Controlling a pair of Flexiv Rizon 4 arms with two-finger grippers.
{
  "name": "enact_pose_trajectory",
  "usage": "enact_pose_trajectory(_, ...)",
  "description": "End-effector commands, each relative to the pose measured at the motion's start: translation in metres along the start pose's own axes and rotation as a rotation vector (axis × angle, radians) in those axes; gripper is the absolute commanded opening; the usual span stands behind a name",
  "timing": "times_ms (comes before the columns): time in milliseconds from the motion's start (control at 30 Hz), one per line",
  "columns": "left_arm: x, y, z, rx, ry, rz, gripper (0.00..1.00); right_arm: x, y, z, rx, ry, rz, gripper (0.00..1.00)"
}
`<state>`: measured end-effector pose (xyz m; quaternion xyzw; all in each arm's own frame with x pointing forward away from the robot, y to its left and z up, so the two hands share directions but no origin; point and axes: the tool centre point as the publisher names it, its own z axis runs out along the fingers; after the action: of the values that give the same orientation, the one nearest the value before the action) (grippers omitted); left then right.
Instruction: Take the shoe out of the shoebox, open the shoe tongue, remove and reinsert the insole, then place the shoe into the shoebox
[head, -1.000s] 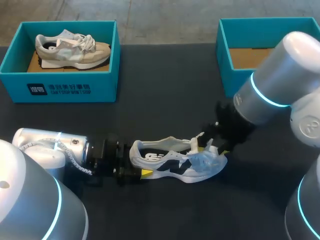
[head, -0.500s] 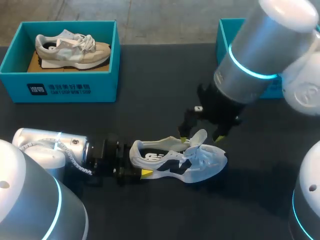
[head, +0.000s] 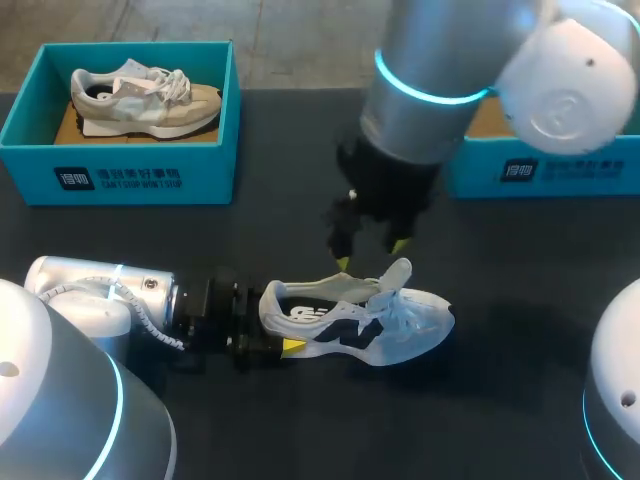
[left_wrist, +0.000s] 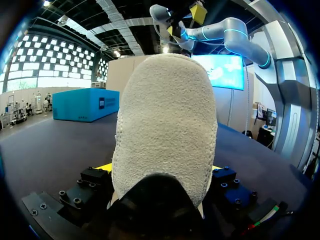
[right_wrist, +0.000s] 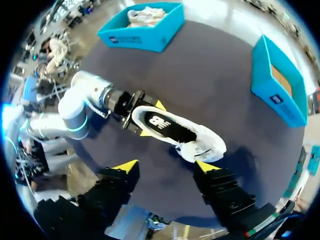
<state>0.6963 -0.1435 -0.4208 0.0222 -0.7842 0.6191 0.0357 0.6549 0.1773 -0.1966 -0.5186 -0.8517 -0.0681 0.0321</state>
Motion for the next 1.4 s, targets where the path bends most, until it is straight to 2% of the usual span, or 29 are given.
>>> enact_pose_trajectory(33, -0.001, 0.0, -0.001, -0.002, 0.002, 0.0, 0.0, 0.013, 0.014, 0.007, 0.083, -0.192, -0.104, 0.0)
enact_pose_trajectory(133, -0.001, 0.0, -0.001, -0.002, 0.002, 0.0, 0.0, 0.017, 0.016, 0.012, 0.094, -0.182, -0.203, 0.0)
enact_pose_trajectory(167, -0.001, 0.0, -0.001, -0.002, 0.002, 0.0, 0.0, 0.017, 0.017, 0.013, 0.076, -0.164, -0.254, 0.0)
enact_pose_trajectory(233, -0.001, 0.0, -0.001, -0.002, 0.002, 0.0, 0.0, 0.02, 0.019, 0.015, 0.106, -0.146, -0.316, 0.0)
enact_pose_trajectory(333, -0.001, 0.0, -0.001, -0.002, 0.002, 0.0, 0.0, 0.02, 0.02, 0.018, 0.046, -0.078, -0.446, 0.0)
enact_pose_trajectory(400, -0.001, 0.0, -0.001, -0.002, 0.002, 0.0, 0.0, 0.021, 0.019, 0.021, 0.003, 0.016, -0.602, 0.0)
enact_pose_trajectory(433, -0.001, 0.0, -0.001, -0.002, 0.002, 0.0, 0.0, 0.02, 0.02, 0.023, -0.013, 0.046, -0.607, 0.0)
enact_pose_trajectory(1200, -0.001, 0.0, -0.001, -0.002, 0.002, 0.0, 0.0, 0.02, 0.02, 0.023, -0.013, 0.046, -0.607, 0.0)
enact_pose_trajectory(1400, -0.001, 0.0, -0.001, -0.002, 0.002, 0.0, 0.0, 0.026, 0.035, 0.05, -0.009, 0.014, -0.686, 0.0)
